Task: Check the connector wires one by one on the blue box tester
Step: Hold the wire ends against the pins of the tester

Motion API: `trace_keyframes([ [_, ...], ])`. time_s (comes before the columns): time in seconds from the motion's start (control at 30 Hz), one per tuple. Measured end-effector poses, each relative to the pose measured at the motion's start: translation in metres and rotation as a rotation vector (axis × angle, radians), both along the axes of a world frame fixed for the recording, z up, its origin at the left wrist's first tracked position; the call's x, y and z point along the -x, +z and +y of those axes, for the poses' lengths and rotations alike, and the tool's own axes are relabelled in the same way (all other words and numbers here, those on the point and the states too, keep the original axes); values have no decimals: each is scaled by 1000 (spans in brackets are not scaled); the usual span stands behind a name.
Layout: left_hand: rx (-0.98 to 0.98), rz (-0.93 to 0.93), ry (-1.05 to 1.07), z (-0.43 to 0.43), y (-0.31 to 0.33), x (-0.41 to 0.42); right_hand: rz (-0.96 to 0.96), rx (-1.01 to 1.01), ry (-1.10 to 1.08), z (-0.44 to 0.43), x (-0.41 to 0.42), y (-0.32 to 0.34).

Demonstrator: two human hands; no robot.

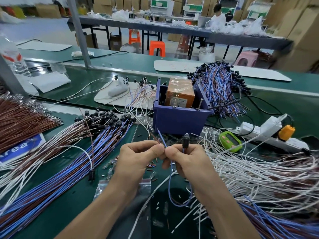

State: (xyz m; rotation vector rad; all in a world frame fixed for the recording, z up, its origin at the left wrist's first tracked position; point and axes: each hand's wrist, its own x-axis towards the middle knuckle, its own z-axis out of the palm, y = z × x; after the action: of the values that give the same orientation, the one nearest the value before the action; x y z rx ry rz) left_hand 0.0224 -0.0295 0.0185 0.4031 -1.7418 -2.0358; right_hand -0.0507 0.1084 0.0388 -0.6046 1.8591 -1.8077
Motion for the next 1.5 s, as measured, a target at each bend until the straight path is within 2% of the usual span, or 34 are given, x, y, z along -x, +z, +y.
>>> trace_keyframes([
  [0.17,-36,-12,113,3,0,4,-3,-27,-48,-1,3,-4],
  [0.27,-91,-32,60,8,0,7,24,-14,-141,-2,3,-8],
  [0.37,-148,-84,-21,16,8,22,22,65,-279,-4,5,-13],
  [0.53,-322,-94,93,17,29,49,-53,207,-459,-3,13,-11],
  [0.67,-254,-107,182,16,27,63,-124,236,-557,4,25,-13],
  [0.8,-53,-125,311,16,21,75,-128,292,-559,6,31,-16],
  [0.87,-13,-121,323,16,21,79,-125,290,-553,6,33,-18],
  [1.3,5,-131,346,16,15,86,-133,253,-611,1,47,-26],
  [1.5,-17,-123,306,15,14,85,-131,311,-687,-1,62,-22],
])
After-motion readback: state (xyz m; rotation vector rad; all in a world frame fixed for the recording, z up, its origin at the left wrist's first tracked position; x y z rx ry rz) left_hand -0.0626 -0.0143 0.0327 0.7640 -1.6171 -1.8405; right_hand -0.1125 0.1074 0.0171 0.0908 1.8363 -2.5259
